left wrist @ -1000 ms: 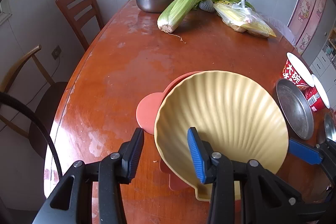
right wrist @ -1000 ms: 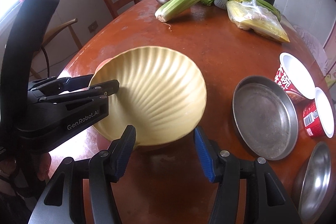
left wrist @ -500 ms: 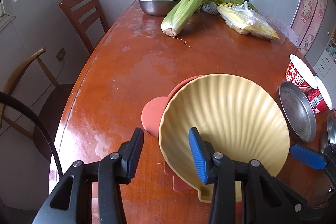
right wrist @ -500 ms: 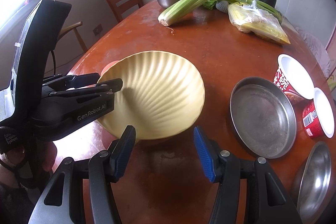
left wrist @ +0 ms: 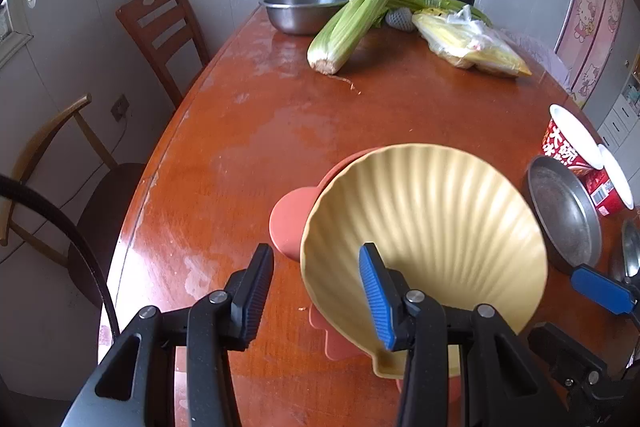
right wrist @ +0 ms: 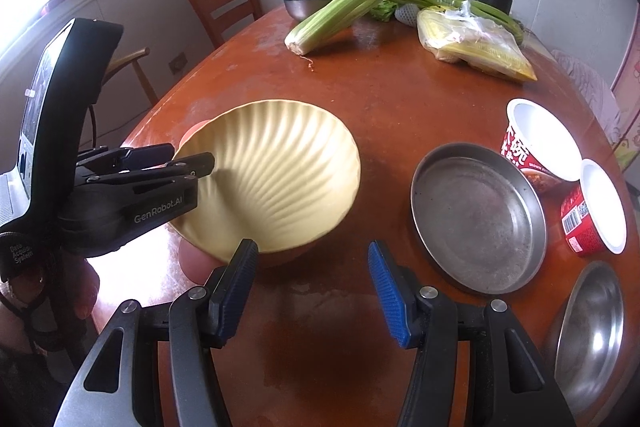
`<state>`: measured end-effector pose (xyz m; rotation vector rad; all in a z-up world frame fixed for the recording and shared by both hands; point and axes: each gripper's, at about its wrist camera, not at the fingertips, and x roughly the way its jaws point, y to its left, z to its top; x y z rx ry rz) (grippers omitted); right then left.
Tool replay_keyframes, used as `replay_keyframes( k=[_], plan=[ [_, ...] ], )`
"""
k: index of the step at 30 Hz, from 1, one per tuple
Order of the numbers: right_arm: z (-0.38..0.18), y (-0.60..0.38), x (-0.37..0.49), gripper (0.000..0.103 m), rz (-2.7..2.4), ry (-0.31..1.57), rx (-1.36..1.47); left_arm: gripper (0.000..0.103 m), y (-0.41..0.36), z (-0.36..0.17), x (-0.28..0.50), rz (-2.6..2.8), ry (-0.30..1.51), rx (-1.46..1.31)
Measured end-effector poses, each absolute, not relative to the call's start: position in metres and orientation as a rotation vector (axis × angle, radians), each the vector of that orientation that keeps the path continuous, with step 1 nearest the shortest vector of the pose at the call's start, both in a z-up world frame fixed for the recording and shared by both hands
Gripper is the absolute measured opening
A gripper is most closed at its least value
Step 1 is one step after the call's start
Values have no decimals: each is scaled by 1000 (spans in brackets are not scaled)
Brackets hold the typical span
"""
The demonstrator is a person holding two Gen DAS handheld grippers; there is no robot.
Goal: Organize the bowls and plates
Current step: 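Lower the shell bowl onto the orange plate and open the left tool, then grasp the shallow steel pan's rim with the left tool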
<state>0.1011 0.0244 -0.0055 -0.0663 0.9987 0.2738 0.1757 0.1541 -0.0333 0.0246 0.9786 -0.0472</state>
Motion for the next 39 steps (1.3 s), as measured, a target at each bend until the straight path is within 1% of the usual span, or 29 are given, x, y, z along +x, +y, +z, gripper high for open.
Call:
replay_keyframes(
  k=[6,11,23,32,39],
  plan=[
    [7,18,94,59,281,960,-54,46,144,-10,163,-60,925,31],
    [20,3,89,59,277,926,-33,54,129,12,151,-81,875,43],
    [52,-56,71,59,228,830,26,56,89,49,122,-124,798,42],
    [67,-106,59,59,196,784,61,57,47,64,107,-163,767,51],
    [71,-136,59,59,169,778,66,58,18,61,106,-202,774,54]
  ],
)
